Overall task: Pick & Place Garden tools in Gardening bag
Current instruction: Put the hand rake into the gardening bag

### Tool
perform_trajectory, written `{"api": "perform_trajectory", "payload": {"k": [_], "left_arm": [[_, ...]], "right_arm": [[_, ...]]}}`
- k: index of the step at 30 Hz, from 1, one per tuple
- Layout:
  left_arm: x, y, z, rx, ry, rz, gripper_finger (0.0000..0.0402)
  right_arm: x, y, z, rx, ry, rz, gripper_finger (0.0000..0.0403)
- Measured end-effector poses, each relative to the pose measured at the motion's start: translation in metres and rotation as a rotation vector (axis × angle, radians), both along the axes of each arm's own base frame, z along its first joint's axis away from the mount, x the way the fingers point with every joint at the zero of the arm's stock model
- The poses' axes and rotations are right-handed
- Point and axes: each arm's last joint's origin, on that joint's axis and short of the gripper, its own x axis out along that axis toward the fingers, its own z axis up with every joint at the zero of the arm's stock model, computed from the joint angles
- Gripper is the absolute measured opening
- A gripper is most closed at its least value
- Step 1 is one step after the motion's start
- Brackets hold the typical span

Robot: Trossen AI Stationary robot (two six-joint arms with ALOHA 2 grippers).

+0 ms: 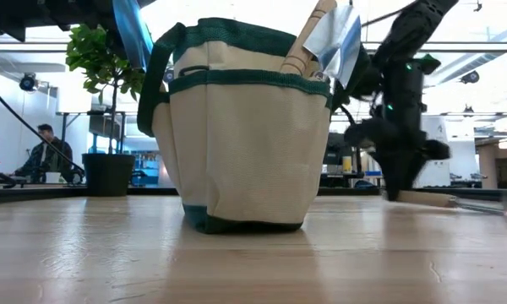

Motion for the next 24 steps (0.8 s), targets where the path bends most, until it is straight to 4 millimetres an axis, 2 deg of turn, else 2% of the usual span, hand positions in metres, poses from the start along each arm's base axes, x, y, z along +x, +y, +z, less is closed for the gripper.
{"api": "perform_trajectory", "payload": {"k": [5,13,18,24], "left_arm": [[0.0,0.0,0.0,-0.023,0.001,-0.003,0.0005],[0.0,0.0,0.0,-0.025,0.0,-0.003,0.0005],[0.0,0.0,0.0,-0.042,0.002,-0.006,0.0005],[0.01,0.001,-0.007,-0.201,0.058,-0.02,0.0005]], "right_arm": [[0.011,-0.001,0.031,-0.02,-0.123,0.084,0.0048],[0.013,0.0,0.104,-0.135,-0.295,0.207,0.0048],[0.009,0.009,0.151,-0.258,-0.456,0.307,0.0048],[0.006,0.025,0.193,-0.436,-0.672,0.49,0.0048]]}}
